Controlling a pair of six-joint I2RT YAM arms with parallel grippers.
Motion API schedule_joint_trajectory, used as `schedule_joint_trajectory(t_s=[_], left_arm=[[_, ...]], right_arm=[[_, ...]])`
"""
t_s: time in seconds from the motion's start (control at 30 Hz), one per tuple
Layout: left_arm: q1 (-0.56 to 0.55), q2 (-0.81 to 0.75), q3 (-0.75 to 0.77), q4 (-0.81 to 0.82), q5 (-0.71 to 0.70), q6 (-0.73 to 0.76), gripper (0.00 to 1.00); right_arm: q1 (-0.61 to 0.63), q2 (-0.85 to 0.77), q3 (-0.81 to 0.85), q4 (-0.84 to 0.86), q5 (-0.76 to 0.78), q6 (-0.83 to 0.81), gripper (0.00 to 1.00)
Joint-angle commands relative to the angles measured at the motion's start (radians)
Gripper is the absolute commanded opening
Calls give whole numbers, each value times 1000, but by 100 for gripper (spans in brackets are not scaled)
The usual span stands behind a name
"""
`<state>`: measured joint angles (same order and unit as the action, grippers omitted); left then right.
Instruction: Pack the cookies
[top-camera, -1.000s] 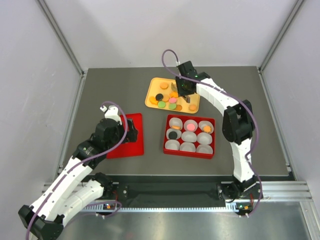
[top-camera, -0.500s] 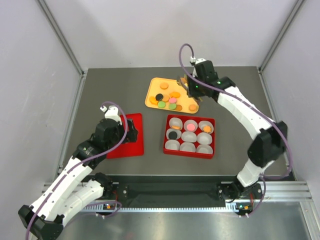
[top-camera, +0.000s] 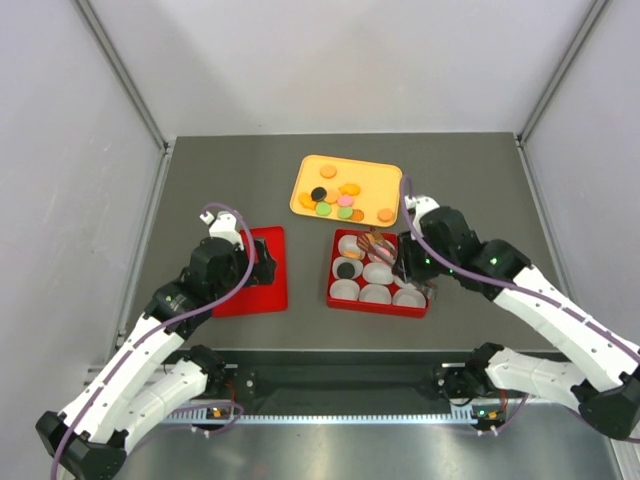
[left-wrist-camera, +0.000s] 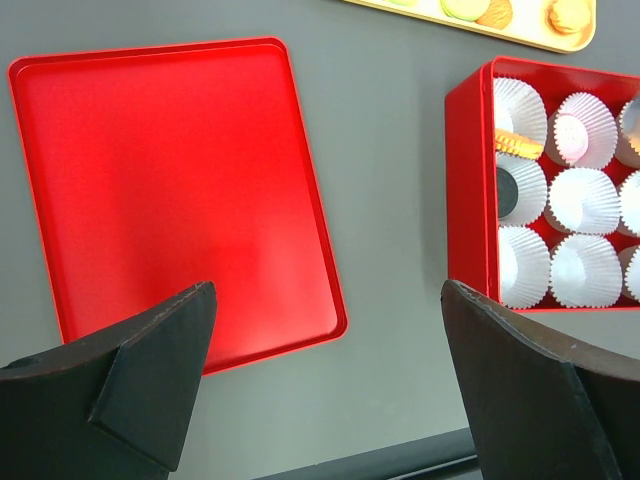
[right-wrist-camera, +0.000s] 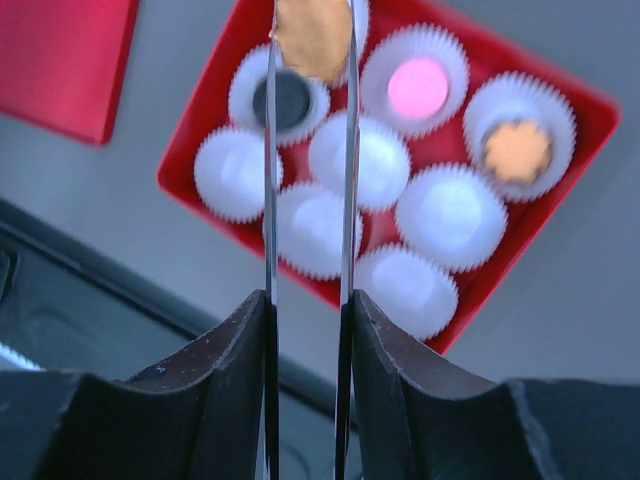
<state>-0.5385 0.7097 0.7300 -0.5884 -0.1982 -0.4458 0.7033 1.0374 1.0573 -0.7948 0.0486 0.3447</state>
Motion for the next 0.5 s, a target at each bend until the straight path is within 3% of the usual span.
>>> schedule_joint_trajectory(t_s=[0.0,0.47], left_arm=[[-5,-3,3,19,9,4,99],[-5,-7,2,22,13,4,99]], right_arm=[[47,-65,-52,-56,16,74,33],[96,-108,-158,-75,86,137,35]])
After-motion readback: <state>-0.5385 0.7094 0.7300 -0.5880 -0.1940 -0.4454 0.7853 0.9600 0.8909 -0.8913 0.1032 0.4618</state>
